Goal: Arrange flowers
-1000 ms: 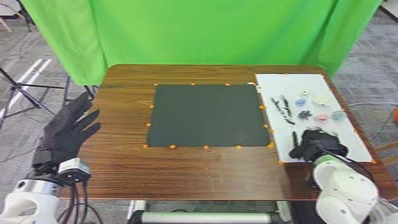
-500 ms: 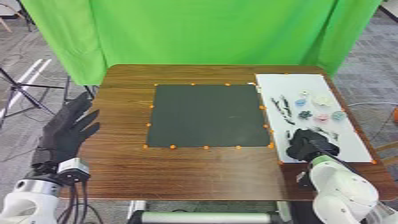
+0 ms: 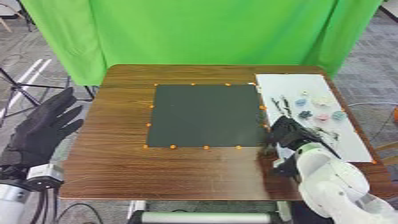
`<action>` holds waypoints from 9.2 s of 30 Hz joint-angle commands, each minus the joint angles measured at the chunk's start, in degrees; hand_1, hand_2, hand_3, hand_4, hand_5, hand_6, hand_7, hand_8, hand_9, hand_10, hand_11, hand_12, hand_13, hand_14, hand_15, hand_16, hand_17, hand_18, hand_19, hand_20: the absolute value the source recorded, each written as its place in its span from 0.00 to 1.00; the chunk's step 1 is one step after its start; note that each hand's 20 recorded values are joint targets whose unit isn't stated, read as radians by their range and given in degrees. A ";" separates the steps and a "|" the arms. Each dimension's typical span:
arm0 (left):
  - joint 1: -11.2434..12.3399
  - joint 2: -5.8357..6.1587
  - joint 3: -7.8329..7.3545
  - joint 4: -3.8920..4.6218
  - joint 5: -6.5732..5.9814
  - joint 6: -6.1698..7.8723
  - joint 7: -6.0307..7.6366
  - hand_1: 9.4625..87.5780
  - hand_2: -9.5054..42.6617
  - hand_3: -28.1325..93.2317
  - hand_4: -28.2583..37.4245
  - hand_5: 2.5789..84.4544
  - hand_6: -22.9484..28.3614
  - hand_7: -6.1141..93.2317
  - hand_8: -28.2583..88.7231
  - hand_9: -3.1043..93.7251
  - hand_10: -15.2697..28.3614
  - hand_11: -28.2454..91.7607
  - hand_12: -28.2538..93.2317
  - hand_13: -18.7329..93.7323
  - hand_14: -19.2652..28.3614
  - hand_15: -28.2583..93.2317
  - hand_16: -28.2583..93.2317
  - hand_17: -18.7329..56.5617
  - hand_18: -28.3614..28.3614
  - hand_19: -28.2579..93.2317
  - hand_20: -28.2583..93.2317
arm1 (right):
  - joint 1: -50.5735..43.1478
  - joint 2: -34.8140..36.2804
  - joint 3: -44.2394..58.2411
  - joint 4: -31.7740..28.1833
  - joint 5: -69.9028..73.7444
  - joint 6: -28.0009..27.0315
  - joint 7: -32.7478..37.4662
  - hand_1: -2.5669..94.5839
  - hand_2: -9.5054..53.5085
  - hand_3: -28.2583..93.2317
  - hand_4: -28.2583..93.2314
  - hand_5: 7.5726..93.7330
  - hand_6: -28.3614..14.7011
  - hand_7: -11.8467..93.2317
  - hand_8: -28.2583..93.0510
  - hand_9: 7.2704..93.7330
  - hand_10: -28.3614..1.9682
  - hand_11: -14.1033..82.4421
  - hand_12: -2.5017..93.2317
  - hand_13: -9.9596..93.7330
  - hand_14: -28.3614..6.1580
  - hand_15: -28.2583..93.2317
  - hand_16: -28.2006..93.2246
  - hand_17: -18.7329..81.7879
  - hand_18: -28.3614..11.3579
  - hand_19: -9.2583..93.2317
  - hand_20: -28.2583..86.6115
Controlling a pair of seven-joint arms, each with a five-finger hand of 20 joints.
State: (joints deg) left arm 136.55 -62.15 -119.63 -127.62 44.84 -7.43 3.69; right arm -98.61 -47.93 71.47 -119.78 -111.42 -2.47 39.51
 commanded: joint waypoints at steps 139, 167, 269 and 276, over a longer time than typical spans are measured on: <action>2.91 7.26 -3.83 0.94 -1.12 -1.66 -5.78 0.20 0.00 0.78 0.02 0.22 0.46 0.22 0.17 0.19 0.52 0.27 0.44 0.26 0.61 0.27 0.34 0.08 0.80 0.48 0.32 | 30.00 -33.69 -35.06 28.98 -21.26 -9.64 4.09 0.44 0.00 0.93 0.12 0.80 0.65 0.61 0.37 0.91 0.71 0.84 0.57 0.87 0.60 0.94 0.57 0.60 0.13 1.00 0.75; 2.32 6.95 -3.45 1.39 -1.29 -1.98 -6.38 0.20 0.00 0.78 0.03 0.22 0.46 0.22 0.17 0.19 0.52 0.27 0.44 0.26 0.62 0.27 0.34 0.08 0.80 0.48 0.31 | 29.48 -34.57 -32.55 30.06 -21.28 -15.68 5.04 0.26 0.07 0.89 0.05 0.81 0.65 0.58 0.13 0.89 0.67 0.80 0.55 0.86 0.58 0.92 0.57 0.58 0.12 1.00 0.73; 7.61 0.40 -6.46 -1.34 0.07 -1.14 -2.15 0.19 0.02 0.79 0.02 0.22 0.45 0.22 0.17 0.19 0.53 0.27 0.44 0.27 0.62 0.29 0.33 0.08 0.81 0.49 0.32 | -7.68 6.60 15.88 1.25 -12.50 -5.13 12.12 0.42 0.00 0.96 0.13 0.72 0.64 0.67 0.40 0.84 0.61 0.85 0.55 0.80 0.51 0.95 0.56 0.50 0.12 0.97 0.73; 7.77 0.02 -6.77 -1.78 0.38 -1.09 -1.86 0.19 0.02 0.79 0.02 0.22 0.45 0.22 0.17 0.19 0.53 0.27 0.44 0.27 0.62 0.29 0.33 0.08 0.81 0.49 0.31 | -1.25 6.12 12.30 -1.75 -12.53 -0.60 10.78 0.41 0.00 0.96 0.14 0.74 0.64 0.66 0.41 0.86 0.61 0.85 0.56 0.82 0.51 0.95 0.56 0.52 0.11 0.99 0.72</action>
State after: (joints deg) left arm 143.37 -61.77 -125.83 -128.59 44.74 -8.76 1.30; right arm -106.26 -41.82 86.57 -118.88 -123.09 -6.07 51.25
